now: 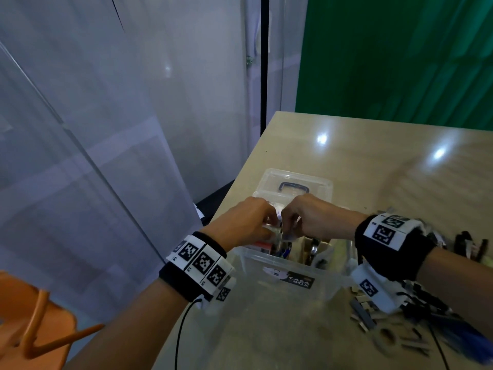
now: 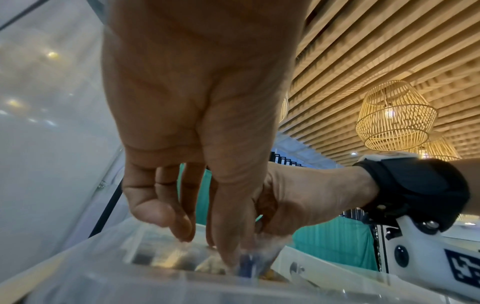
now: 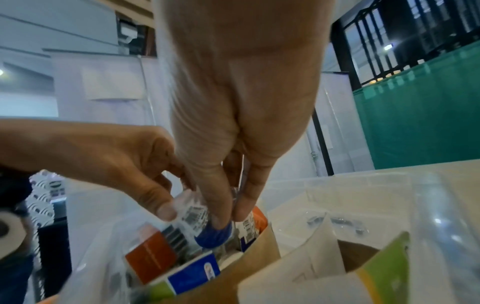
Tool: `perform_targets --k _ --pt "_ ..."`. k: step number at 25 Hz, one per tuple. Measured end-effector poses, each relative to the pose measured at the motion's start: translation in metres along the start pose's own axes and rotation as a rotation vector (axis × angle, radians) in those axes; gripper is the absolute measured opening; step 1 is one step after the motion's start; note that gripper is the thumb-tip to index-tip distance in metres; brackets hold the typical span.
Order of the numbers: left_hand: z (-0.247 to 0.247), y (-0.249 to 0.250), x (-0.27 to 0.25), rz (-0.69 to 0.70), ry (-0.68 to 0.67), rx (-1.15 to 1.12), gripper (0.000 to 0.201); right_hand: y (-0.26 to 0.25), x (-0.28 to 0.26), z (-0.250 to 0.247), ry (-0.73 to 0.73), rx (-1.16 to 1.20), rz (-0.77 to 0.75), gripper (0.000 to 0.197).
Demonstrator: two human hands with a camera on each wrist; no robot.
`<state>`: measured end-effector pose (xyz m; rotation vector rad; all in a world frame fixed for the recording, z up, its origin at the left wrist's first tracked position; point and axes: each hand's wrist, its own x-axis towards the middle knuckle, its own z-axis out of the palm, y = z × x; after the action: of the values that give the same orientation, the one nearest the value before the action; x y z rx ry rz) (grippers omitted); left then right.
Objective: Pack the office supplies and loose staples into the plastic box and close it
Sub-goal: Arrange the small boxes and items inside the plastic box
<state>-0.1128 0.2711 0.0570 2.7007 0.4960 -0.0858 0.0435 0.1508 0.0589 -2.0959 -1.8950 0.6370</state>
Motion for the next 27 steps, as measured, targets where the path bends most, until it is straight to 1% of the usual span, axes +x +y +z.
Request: perform_targets --k 1,3,6,7,11,13,16,17,19,20,21,24,27 --pt "-0.001 0.000 -0.001 -0.005 -0.019 -0.004 0.034 0.001 0.002 0.004 -0.040 -0.060 0.000 0.014" --pt "-0.003 -0.002 -0.003 -0.028 -0.047 0.010 0.038 0.003 0.006 0.009 -0.089 -0.178 0.008 0.018" --pt "-0.003 -0.010 -0.001 -0.093 -0.074 -0.012 0.040 0.003 0.011 0.010 -0.108 -0.281 -0.012 0.027" --pt "-0.003 -0.012 0.000 -0.101 -0.077 -0.023 0.040 0.001 0.012 0.009 -0.126 -0.296 -0.020 0.027" --pt "-0.002 -0.015 0.004 -0.114 -0.117 -0.035 0.041 -0.009 0.023 0.015 -0.190 -0.380 -0.029 0.014" --pt "-0.001 -0.014 0.006 -0.133 -0.122 -0.033 0.042 -0.012 0.024 0.012 -0.211 -0.338 0.029 0.012" --pt "0.000 -0.014 0.008 -0.143 -0.095 -0.001 0.042 -0.013 0.021 -0.004 -0.233 -0.209 0.115 0.025" --pt "0.001 -0.014 0.008 -0.142 -0.085 0.007 0.042 -0.012 0.019 -0.010 -0.261 -0.173 0.133 0.026" --pt "0.002 -0.013 0.009 -0.139 -0.076 0.019 0.043 -0.015 0.017 -0.014 -0.345 -0.142 0.131 0.013" --pt "0.002 -0.012 0.009 -0.142 -0.074 0.022 0.043 -0.017 0.017 -0.012 -0.365 -0.164 0.123 0.007" --pt "0.001 -0.010 0.009 -0.142 -0.076 0.029 0.044 -0.018 0.017 -0.007 -0.359 -0.190 0.114 0.001" --pt "-0.003 0.003 0.008 -0.087 -0.078 0.114 0.042 -0.021 0.021 0.006 -0.266 -0.251 0.118 0.011" --pt "-0.005 0.016 0.005 -0.001 -0.002 0.214 0.037 -0.020 0.018 -0.001 -0.254 -0.269 0.116 0.015"
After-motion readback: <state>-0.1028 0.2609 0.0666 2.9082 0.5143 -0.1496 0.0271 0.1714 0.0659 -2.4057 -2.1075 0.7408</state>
